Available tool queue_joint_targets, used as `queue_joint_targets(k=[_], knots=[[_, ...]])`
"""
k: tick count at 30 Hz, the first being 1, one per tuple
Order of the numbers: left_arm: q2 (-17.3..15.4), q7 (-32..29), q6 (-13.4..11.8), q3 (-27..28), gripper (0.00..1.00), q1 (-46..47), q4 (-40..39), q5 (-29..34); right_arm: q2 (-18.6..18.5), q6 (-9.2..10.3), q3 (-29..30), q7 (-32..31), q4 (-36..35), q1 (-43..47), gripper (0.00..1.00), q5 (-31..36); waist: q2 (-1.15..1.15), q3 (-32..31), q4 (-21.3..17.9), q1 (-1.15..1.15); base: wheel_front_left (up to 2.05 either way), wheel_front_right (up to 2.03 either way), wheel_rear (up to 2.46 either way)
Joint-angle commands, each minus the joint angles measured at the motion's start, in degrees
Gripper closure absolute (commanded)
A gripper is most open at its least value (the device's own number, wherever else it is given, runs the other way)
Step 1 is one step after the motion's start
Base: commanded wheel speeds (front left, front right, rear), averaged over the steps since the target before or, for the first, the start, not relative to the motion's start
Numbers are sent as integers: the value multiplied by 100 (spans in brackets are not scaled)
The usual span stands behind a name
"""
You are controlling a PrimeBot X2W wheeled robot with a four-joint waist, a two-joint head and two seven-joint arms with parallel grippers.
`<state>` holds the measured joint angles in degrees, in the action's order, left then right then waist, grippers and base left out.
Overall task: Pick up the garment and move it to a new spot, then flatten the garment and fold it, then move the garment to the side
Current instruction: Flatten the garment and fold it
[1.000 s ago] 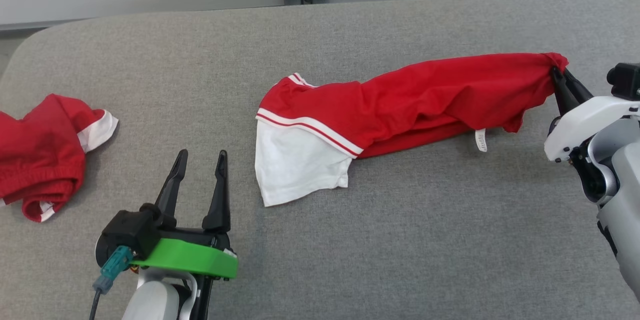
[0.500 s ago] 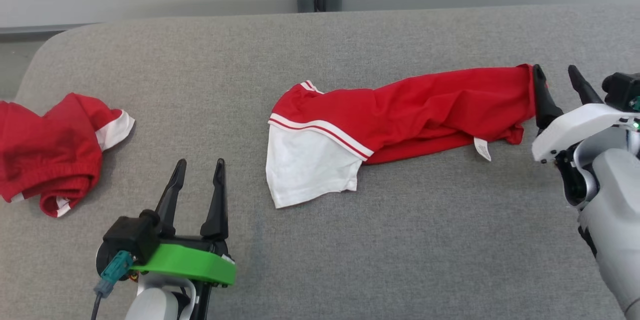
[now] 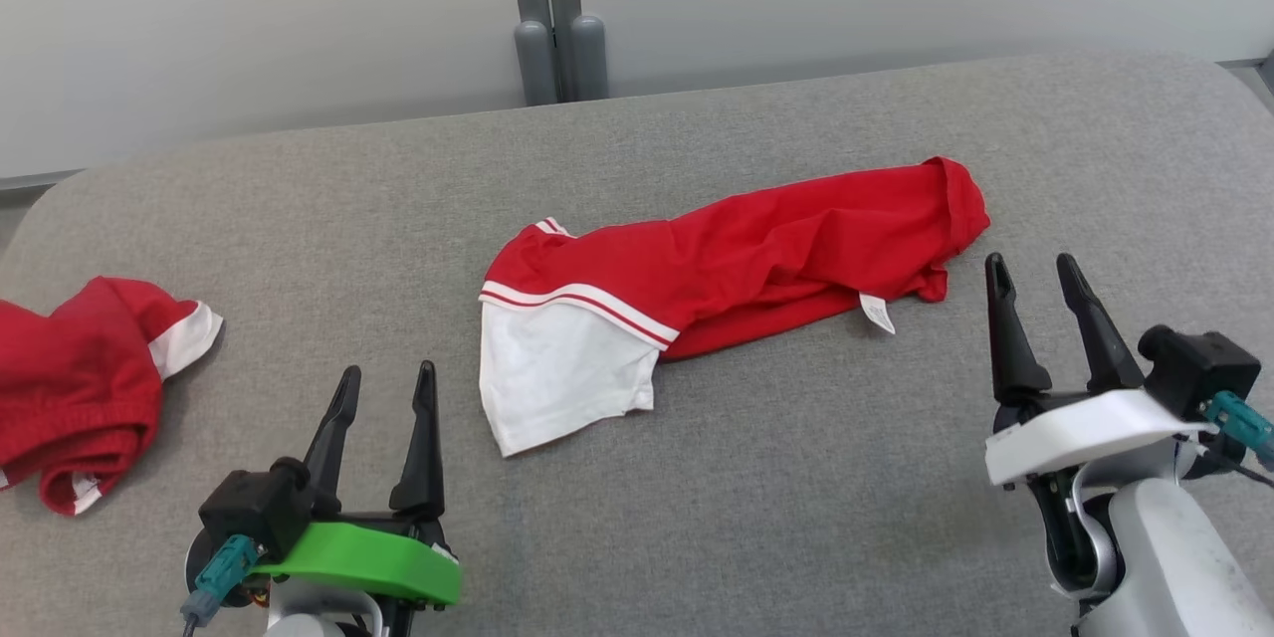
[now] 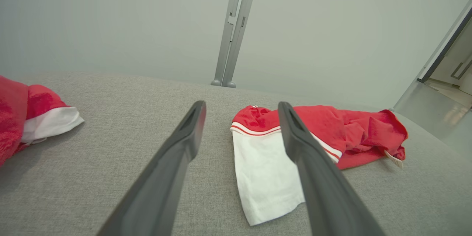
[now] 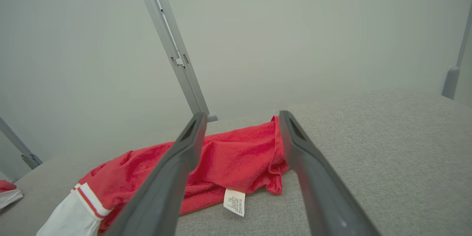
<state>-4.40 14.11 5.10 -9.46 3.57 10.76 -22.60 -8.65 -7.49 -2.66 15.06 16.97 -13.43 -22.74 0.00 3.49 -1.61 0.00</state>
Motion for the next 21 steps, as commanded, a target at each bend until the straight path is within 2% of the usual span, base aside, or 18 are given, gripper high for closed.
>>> queue_joint_targets(k=[1,6,14,18,21], knots=[[-36,-25,-14,1,0,-56,2,-76,54,0,72,14,-168,204,0,146,0,-33,-112,0,0,0,0],[-82,-29,-45,21,0,-28,-18,-108,214,-1,150,15,-425,508,0,440,0,9,-225,0,0,0,0],[-106,-207,-53,-40,0,50,67,-136,282,-1,68,16,-310,467,0,548,0,91,-326,0,0,0,0],[-132,-234,-52,-67,0,108,80,-130,214,-1,-71,17,6,302,0,570,0,172,-367,0,0,0,0],[-163,-270,-46,-92,0,181,53,-113,93,0,-287,-40,501,-61,0,587,0,277,-381,0,0,0,0]])
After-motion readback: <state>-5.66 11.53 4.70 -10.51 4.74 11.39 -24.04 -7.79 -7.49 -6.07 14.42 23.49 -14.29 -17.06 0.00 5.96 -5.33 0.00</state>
